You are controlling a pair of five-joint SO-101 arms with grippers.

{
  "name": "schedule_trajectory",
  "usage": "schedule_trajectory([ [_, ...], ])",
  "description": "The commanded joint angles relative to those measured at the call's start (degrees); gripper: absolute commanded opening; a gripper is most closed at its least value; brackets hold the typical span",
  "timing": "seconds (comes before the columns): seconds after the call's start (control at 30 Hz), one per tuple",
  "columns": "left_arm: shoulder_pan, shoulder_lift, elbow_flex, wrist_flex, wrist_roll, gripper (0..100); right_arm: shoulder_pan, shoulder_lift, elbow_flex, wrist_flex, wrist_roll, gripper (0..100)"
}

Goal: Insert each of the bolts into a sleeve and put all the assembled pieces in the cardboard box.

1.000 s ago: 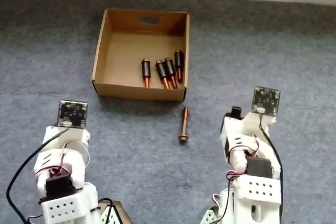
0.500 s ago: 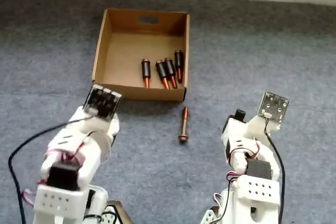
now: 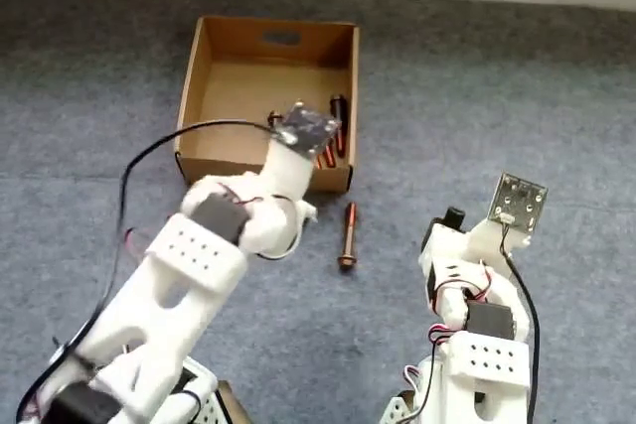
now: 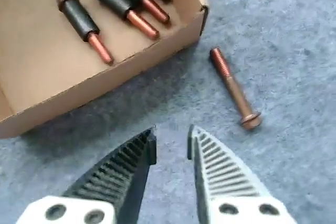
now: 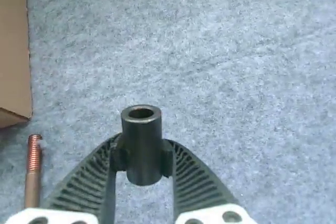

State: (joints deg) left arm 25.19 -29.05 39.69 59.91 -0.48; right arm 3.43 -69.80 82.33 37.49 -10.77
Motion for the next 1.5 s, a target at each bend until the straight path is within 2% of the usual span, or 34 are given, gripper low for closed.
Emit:
schedule_trajectory([
  [0.0,4.6,8.7,-6.0,-0.3,3.2,17,0.6,-0.8,-0.4,-1.1,-0.5,0.6],
  [0.1,7.8,15.5,-9.4,-0.3,10.0,17,0.6,-0.8,-0.3,-1.1,-0.5,0.6],
  [0.27,9.2,25.7,-15.6,-0.3,28.1,17,0.6,-0.8,0.5,-1.1,-0.4,0.6],
  [0.33,8.9,29.7,-18.6,-0.3,31.5,17,0.6,-0.8,0.6,-1.1,-0.4,0.6],
  [0.6,9.1,42.2,-25.5,-0.1,30.2,17,0.6,-0.8,0.7,-1.1,-0.4,0.6],
  [0.8,9.1,46.9,-27.6,0.2,30.2,17,0.6,-0.8,0.7,-1.2,-0.4,0.6],
  [0.87,8.9,47.2,-27.1,0.4,30.2,14,0.6,-0.8,0.7,-1.2,-0.4,0.6],
  [0.97,8.6,47.3,-27.6,4.0,30.1,0,0.6,-0.8,0.7,-1.2,-0.4,0.6],
  [1.07,8.6,47.1,-27.5,8.1,30.0,1,0.6,-0.8,0.7,-1.2,-0.4,0.6],
  [1.13,8.6,47.1,-27.6,11.3,25.8,1,0.6,-0.8,0.7,-1.2,-0.4,0.6],
  [1.23,7.3,47.1,-27.6,16.2,13.7,1,0.6,-0.8,0.7,-1.2,-0.4,0.6],
  [1.47,-4.0,47.1,-27.6,22.8,-21.5,1,0.6,-0.8,0.7,-1.2,-0.4,0.6],
])
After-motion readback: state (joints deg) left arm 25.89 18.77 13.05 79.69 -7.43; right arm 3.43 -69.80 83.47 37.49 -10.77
